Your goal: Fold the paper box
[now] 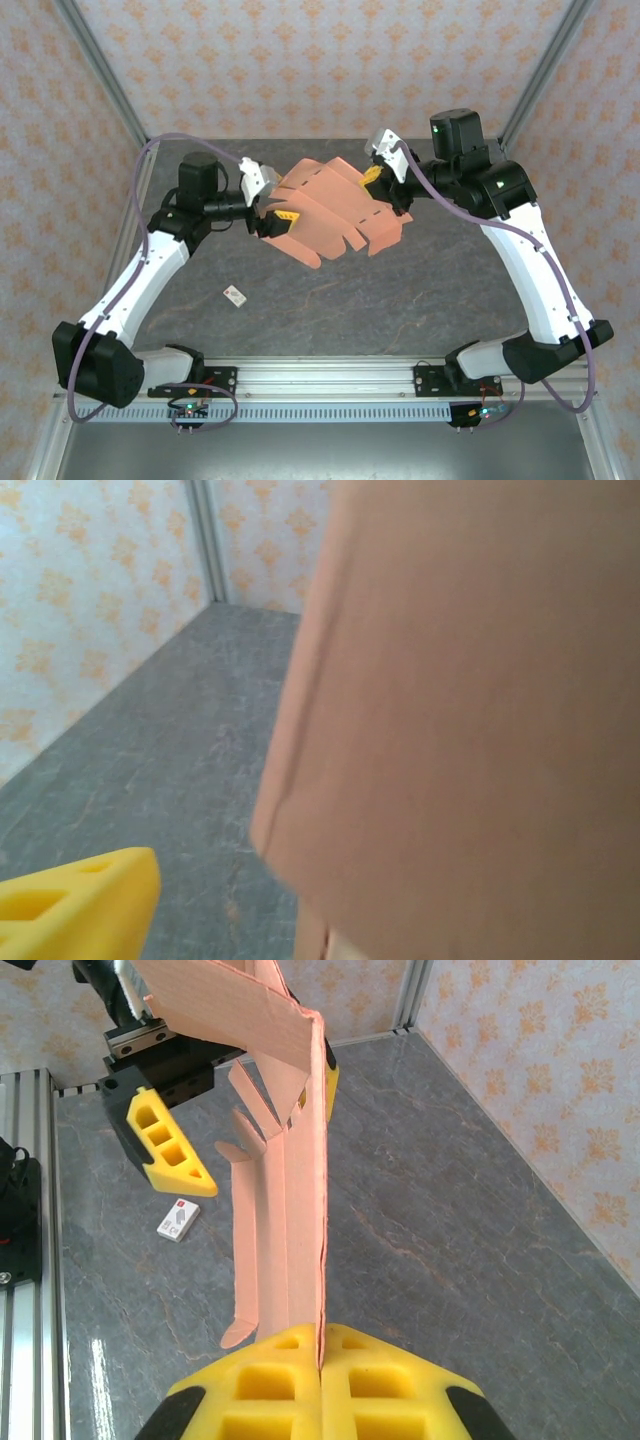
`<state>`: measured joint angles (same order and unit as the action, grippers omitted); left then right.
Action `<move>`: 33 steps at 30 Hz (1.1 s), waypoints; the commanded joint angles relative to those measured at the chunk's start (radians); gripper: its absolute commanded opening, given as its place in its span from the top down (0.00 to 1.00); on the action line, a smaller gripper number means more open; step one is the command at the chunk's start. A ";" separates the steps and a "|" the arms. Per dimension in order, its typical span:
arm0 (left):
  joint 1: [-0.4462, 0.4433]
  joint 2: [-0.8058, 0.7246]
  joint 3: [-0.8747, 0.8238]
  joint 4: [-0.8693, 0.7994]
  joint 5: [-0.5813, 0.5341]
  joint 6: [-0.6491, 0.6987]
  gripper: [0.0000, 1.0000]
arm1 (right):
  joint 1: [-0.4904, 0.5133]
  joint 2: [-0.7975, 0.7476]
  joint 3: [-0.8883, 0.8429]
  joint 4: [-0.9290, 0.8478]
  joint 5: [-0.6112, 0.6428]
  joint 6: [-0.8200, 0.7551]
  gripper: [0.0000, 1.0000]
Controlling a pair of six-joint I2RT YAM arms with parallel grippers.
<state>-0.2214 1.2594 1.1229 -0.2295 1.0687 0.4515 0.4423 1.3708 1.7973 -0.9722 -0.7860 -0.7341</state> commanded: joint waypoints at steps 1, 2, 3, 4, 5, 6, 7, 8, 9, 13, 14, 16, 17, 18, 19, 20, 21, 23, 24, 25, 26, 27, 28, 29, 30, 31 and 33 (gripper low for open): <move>0.005 0.025 0.060 -0.014 0.106 -0.013 0.24 | -0.004 -0.014 -0.010 0.039 -0.034 -0.012 1.00; 0.005 0.035 0.070 -0.023 0.119 -0.013 0.28 | -0.005 -0.017 -0.015 0.046 -0.030 -0.012 1.00; 0.005 0.042 0.078 -0.028 0.129 -0.013 0.33 | -0.004 -0.019 -0.018 0.050 -0.030 -0.011 1.00; 0.005 0.049 0.086 -0.037 0.137 -0.014 0.39 | -0.004 -0.020 -0.020 0.054 -0.027 -0.010 1.00; 0.005 0.058 0.096 -0.044 0.147 -0.017 0.46 | -0.004 -0.020 -0.024 0.060 -0.024 -0.010 1.00; 0.005 0.065 0.103 -0.052 0.150 -0.020 0.51 | -0.004 -0.022 -0.029 0.066 -0.023 -0.006 1.00; 0.005 0.070 0.109 -0.059 0.152 -0.024 0.56 | -0.005 -0.025 -0.033 0.074 -0.025 -0.001 1.00; 0.005 0.074 0.110 -0.062 0.155 -0.027 0.61 | -0.004 -0.028 -0.040 0.087 -0.024 0.003 1.00; 0.005 0.076 0.108 -0.060 0.155 -0.032 0.63 | -0.004 -0.029 -0.045 0.094 -0.022 0.008 1.00; 0.005 0.073 0.077 0.033 0.128 -0.135 0.74 | -0.004 -0.035 -0.065 0.122 -0.027 0.018 1.00; 0.005 0.072 0.071 0.058 0.113 -0.170 0.77 | -0.005 -0.040 -0.075 0.133 -0.027 0.018 1.00; 0.005 0.074 0.063 0.084 0.084 -0.226 0.81 | -0.005 -0.050 -0.092 0.155 -0.027 0.021 1.00; 0.005 0.076 0.061 0.097 0.071 -0.253 0.82 | -0.004 -0.057 -0.105 0.167 -0.027 0.023 1.00; 0.005 0.074 0.055 0.103 0.068 -0.267 0.83 | -0.004 -0.061 -0.111 0.178 -0.025 0.027 1.00; 0.005 0.070 0.048 0.109 0.067 -0.278 0.83 | -0.005 -0.067 -0.121 0.192 -0.021 0.031 1.00; 0.004 0.067 0.040 0.116 0.065 -0.284 0.82 | -0.004 -0.069 -0.126 0.198 -0.019 0.034 1.00; 0.005 0.060 0.031 0.117 0.065 -0.282 0.79 | -0.005 -0.070 -0.128 0.202 -0.016 0.034 1.00; 0.004 0.050 0.014 0.111 0.069 -0.262 0.73 | -0.004 -0.069 -0.127 0.203 -0.012 0.037 1.00; 0.004 0.048 0.012 0.093 0.073 -0.242 0.70 | -0.004 -0.071 -0.127 0.205 -0.013 0.037 1.00; 0.005 0.049 0.012 0.077 0.082 -0.223 0.68 | -0.004 -0.070 -0.125 0.205 -0.017 0.041 1.00; 0.005 0.052 0.014 0.065 0.088 -0.208 0.67 | -0.005 -0.070 -0.122 0.205 -0.019 0.041 1.00; 0.005 0.057 0.018 0.050 0.096 -0.197 0.66 | -0.004 -0.071 -0.120 0.205 -0.019 0.041 1.00; 0.006 0.061 0.024 0.038 0.104 -0.184 0.66 | -0.004 -0.071 -0.117 0.204 -0.020 0.039 1.00; 0.006 0.067 0.029 0.033 0.111 -0.177 0.66 | -0.004 -0.072 -0.116 0.202 -0.021 0.039 1.00; 0.006 0.070 0.031 0.034 0.115 -0.176 0.67 | -0.005 -0.073 -0.114 0.201 -0.022 0.038 1.00; 0.006 0.074 0.036 0.039 0.120 -0.179 0.68 | -0.004 -0.072 -0.113 0.200 -0.023 0.039 1.00; 0.006 0.080 0.043 0.045 0.132 -0.190 0.73 | -0.004 -0.075 -0.114 0.199 -0.021 0.039 1.00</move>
<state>-0.2214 1.3357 1.1419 -0.1757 1.1526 0.2436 0.4416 1.3281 1.6718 -0.8204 -0.7856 -0.7074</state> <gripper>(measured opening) 0.299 0.045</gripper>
